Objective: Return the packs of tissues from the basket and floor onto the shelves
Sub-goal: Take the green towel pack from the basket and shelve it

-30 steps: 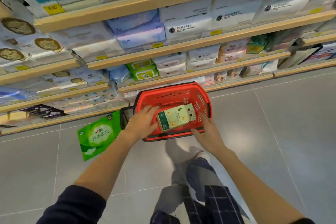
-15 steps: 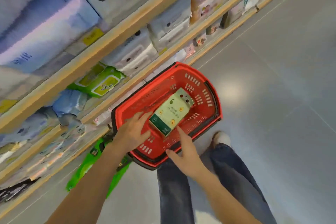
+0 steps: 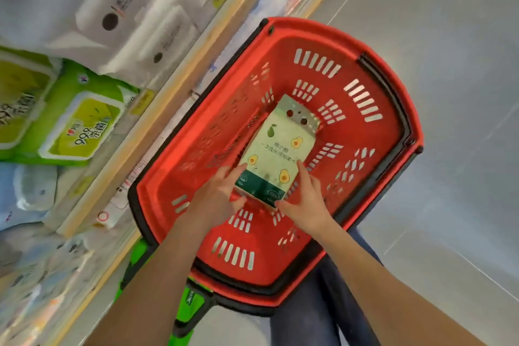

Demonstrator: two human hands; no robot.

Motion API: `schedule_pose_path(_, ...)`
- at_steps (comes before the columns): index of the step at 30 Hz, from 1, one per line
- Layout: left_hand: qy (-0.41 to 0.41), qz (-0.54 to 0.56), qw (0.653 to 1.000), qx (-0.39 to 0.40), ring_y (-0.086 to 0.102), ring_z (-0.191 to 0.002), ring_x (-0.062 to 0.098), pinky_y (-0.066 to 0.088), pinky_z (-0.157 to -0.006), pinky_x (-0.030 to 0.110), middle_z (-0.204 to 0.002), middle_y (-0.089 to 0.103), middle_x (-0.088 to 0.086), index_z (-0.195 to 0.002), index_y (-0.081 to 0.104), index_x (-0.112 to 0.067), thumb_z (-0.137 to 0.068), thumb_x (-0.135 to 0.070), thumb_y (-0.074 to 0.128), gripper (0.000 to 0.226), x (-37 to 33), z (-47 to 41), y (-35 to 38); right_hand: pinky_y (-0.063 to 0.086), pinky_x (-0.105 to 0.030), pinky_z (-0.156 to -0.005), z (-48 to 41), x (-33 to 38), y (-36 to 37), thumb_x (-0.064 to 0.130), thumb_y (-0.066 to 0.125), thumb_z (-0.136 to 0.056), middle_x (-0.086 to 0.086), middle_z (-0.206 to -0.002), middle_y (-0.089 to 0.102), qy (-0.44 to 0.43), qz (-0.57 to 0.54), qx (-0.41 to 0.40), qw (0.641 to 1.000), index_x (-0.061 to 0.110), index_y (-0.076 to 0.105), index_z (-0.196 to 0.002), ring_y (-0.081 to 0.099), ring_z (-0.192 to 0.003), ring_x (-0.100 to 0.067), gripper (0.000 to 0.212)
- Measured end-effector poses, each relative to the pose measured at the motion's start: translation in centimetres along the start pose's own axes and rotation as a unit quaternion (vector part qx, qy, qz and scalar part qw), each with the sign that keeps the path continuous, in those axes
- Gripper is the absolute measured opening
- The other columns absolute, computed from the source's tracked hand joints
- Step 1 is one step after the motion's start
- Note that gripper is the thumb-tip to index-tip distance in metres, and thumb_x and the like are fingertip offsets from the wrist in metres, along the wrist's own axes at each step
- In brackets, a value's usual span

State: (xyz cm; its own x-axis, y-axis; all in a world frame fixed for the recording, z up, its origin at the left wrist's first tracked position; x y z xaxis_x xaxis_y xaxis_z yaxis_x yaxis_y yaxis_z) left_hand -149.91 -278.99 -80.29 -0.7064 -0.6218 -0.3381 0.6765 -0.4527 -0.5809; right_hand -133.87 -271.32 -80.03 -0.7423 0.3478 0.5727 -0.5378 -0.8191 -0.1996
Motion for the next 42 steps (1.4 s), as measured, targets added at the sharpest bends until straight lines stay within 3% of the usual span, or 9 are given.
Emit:
schedule_pose_path(4, 0.020, 0.003, 1.000, -0.015, 0.036, -0.133, 0.029, 0.040, -0.101, 0.046, -0.150, 0.024, 0.009, -0.145, 0.024, -0.035, -0.084, -0.029, 0.064, 0.073, 1.5, -4.4, 2.3, 0.025, 0.001, -0.084, -5.5, -1.7, 0.1, 0.006, 0.068, -0.076, -0.009, -0.143, 0.024, 0.019, -0.044, -0.054, 0.997, 0.027, 0.006, -0.147, 0.029, -0.117, -0.014, 0.096)
schedule_pose_path(8, 0.022, 0.006, 1.000, -0.007, 0.029, -0.137, 0.028, 0.037, -0.106, 0.045, -0.153, 0.015, 0.008, -0.145, 0.016, -0.041, -0.084, -0.028, 0.064, 0.079, 2.5, -8.1, 4.2, 0.036, -0.031, -0.104, -9.5, -4.2, 1.2, 0.002, 0.070, -0.072, -0.013, -0.137, 0.026, 0.071, -0.086, -0.113, 0.987, 0.038, 0.009, -0.144, 0.034, -0.126, -0.026, 0.100)
schedule_pose_path(11, 0.024, 0.019, 1.000, 0.004, 0.028, -0.139, 0.030, 0.032, -0.109, 0.043, -0.155, 0.013, 0.011, -0.145, 0.009, -0.044, -0.086, -0.025, 0.062, 0.082, 3.2, -10.5, 6.1, 0.039, -0.042, -0.104, -11.9, -5.9, 2.6, 0.004, 0.072, -0.072, -0.015, -0.141, 0.021, 0.111, -0.098, -0.117, 0.982, 0.043, 0.007, -0.142, 0.036, -0.127, -0.032, 0.104)
schedule_pose_path(17, 0.040, 0.020, 0.999, 0.021, 0.027, -0.140, 0.033, 0.031, -0.110, 0.047, -0.157, 0.004, 0.013, -0.129, -0.016, -0.064, -0.079, -0.029, 0.070, 0.105, 4.4, -13.9, 8.7, 0.039, -0.034, -0.098, -14.7, -7.2, 3.5, 0.006, 0.076, -0.070, -0.017, -0.146, 0.010, 0.122, -0.066, -0.070, 0.988, 0.051, -0.010, -0.138, 0.038, -0.125, -0.032, 0.118)
schedule_pose_path(23, 0.004, 0.032, 0.995, 0.090, 0.014, -0.143, 0.034, 0.026, -0.111, 0.057, -0.157, -0.009, 0.013, -0.120, -0.025, -0.071, -0.079, -0.033, 0.070, 0.110, 5.5, -15.5, 10.0, 0.037, -0.030, -0.087, -15.3, -7.6, 3.7, 0.005, 0.079, -0.066, -0.015, -0.131, 0.032, 0.078, -0.011, -0.046, 0.996, 0.057, -0.026, -0.121, 0.027, -0.081, -0.008, 0.129)
schedule_pose_path(29, 0.014, 0.058, 0.994, 0.090, 0.022, -0.141, 0.033, 0.029, -0.109, 0.056, -0.156, 0.009, 0.017, -0.120, -0.021, -0.074, -0.078, -0.031, 0.072, 0.110, 5.5, -15.7, 9.6, 0.038, -0.033, -0.089, -15.6, -8.0, 3.7, 0.011, 0.082, -0.063, -0.014, -0.124, 0.035, 0.066, 0.001, -0.071, 0.995, 0.059, -0.025, -0.122, 0.029, -0.087, -0.012, 0.132)
schedule_pose_path(34, 0.015, 0.046, 0.996, 0.081, 0.028, -0.138, 0.035, 0.030, -0.108, 0.056, -0.156, 0.011, 0.016, -0.123, -0.022, -0.070, -0.081, -0.027, 0.070, 0.110, 4.4, -14.1, 8.8, 0.052, -0.044, -0.084, -15.0, -8.2, 3.0, 0.011, 0.086, -0.053, -0.014, -0.116, 0.045, 0.048, 0.029, -0.084, 0.995, 0.067, -0.030, -0.115, 0.054, -0.093, -0.025, 0.143)
schedule_pose_path(37, 0.022, 0.028, 0.997, 0.071, 0.022, -0.141, 0.035, 0.027, -0.110, 0.054, -0.157, 0.004, 0.015, -0.124, -0.022, -0.069, -0.082, -0.027, 0.069, 0.109, 3.6, -13.1, 7.5, 0.050, -0.044, -0.085, -14.1, -7.3, 2.8, 0.011, 0.086, -0.053, -0.015, -0.119, 0.045, 0.058, 0.035, -0.070, 0.995, 0.066, -0.032, -0.111, 0.053, -0.101, -0.031, 0.143)
schedule_pose_path(42, -0.020, 0.008, 0.997, 0.077, 0.020, -0.141, 0.036, 0.023, -0.113, 0.050, -0.158, 0.004, 0.013, -0.122, -0.024, -0.070, -0.088, -0.025, 0.061, 0.102, 1.5, -10.2, 3.9, 0.041, -0.040, -0.093, -11.7, -3.7, 1.7, 0.013, 0.086, -0.057, -0.017, -0.128, 0.035, 0.064, 0.044, -0.063, 0.995, 0.053, -0.031, -0.124, 0.046, -0.115, -0.033, 0.140)
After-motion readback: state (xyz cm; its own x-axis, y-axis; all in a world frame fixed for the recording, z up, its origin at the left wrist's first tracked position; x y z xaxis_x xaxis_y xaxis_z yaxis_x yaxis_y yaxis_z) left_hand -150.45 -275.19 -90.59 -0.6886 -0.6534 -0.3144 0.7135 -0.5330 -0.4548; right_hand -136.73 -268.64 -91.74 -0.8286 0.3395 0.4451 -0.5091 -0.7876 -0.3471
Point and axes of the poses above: each hand's wrist, its own z-axis away from the middle knuckle, its own y-axis out of the palm, x = y × z, the point moved 7 cm from there along -z, towards the middle knuckle
